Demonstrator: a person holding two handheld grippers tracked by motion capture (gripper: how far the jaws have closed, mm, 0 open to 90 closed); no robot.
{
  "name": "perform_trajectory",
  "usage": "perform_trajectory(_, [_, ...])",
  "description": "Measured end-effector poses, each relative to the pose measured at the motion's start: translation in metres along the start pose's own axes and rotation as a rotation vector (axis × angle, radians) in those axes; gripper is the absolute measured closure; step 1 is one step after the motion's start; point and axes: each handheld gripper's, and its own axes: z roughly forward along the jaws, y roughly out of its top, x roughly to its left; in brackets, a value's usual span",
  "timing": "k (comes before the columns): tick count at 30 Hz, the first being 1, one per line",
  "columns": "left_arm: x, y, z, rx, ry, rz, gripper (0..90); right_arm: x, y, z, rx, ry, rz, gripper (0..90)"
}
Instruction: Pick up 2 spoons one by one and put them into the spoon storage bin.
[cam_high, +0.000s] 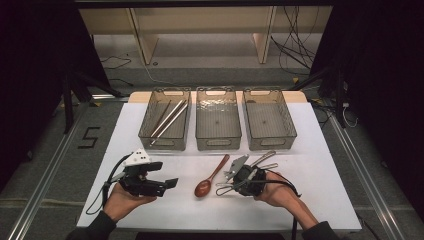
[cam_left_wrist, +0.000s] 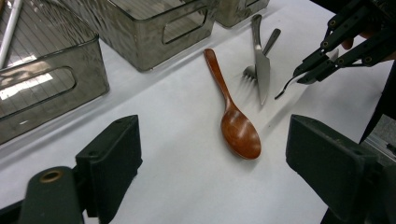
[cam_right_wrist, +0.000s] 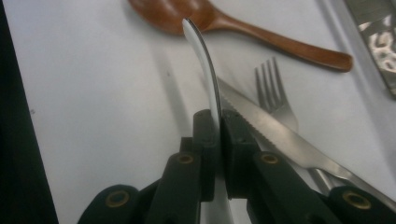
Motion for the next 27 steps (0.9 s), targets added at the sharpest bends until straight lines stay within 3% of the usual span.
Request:
perform_trajectory(11, [0.001,0.0,-0.003,-0.041,0.023,0.0,17.3,-0.019,0.001,-0.018,-0.09,-0.038,0.073,85.8])
perform_trajectory(13, [0.003,0.0,-0.004,-0.059,0.028,-0.016,17.2,-0.025,0.003,-0.021,-0.103,-0.053,0.086,85.8])
perform_trajectory(27, [0.005,0.0,-0.004,-0.066,0.034,-0.025,17.1,-0.068,0.035,-0.039,-0.192,-0.1,0.189,85.8])
